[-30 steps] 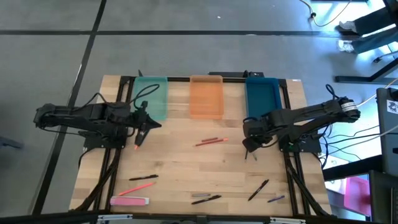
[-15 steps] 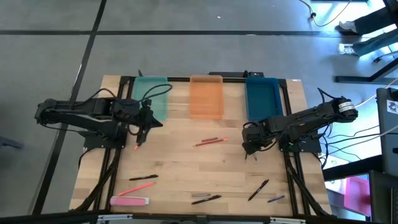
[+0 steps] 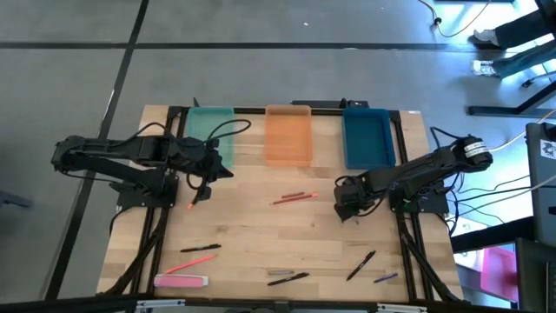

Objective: Sort crayons/erasers/pens/pencils in bins
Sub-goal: Put the light blue crayon into the blue bin

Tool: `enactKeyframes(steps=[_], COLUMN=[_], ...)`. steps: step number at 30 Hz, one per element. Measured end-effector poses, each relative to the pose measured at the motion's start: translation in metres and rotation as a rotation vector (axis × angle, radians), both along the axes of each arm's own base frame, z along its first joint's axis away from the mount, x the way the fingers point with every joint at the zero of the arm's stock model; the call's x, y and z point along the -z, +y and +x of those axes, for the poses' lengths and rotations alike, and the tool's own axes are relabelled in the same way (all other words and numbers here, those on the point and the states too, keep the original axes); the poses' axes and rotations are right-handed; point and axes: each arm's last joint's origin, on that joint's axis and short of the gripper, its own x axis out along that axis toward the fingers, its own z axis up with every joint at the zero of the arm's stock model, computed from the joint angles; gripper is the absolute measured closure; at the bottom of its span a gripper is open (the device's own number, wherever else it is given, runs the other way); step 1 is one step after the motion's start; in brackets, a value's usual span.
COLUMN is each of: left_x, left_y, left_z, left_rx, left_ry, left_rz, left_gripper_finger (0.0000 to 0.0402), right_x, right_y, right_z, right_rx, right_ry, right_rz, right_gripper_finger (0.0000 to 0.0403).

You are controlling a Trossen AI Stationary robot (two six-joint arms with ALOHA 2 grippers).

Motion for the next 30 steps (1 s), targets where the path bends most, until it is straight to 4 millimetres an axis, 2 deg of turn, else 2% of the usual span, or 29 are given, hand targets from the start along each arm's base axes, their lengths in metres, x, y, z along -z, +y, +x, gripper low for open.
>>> enactKeyframes(steps=[10, 18, 30], left_x=[-0.001, -0.001, -0.001], left_y=[0.0, 0.0, 0.0], left_z=[0.0, 0.0, 0.0], left_rx=[0.0, 0.0, -0.001], left_ry=[-0.007, -0.008, -0.008], left_rz=[0.0, -0.001, -0.002], left_gripper_finger=[0.0401, 0.0401, 0.0401], right_x=[0.016, 0.021, 0.022], right_y=[0.002, 0.002, 0.003], right_z=[0.008, 0.011, 0.013], right_rx=[0.001, 0.001, 0.008], right_ry=[0.038, 0.05, 0.04], right_rz=[-0.007, -0.004, 0.004], right_gripper_finger=[0.0275, 0.0277, 0.0349])
